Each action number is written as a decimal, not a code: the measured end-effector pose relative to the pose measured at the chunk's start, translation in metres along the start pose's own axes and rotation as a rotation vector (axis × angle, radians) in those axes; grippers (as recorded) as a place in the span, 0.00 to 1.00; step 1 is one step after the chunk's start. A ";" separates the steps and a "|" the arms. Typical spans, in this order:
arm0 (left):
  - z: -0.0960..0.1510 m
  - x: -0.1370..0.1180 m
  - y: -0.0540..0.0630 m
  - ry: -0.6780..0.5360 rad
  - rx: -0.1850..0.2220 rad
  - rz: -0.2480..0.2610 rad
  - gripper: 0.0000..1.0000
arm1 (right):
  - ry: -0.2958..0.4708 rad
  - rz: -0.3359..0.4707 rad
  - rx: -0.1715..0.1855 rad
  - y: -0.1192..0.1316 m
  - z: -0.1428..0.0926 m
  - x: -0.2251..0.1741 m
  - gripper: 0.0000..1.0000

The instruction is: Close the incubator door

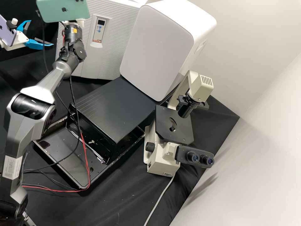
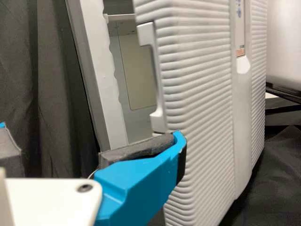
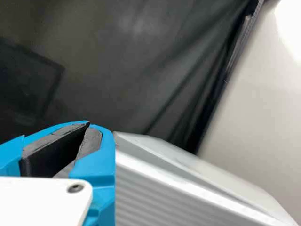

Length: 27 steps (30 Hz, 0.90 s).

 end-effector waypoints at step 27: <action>0.000 0.000 0.000 0.000 0.000 0.000 1.00 | -0.071 0.026 -0.015 0.002 0.007 -0.021 0.00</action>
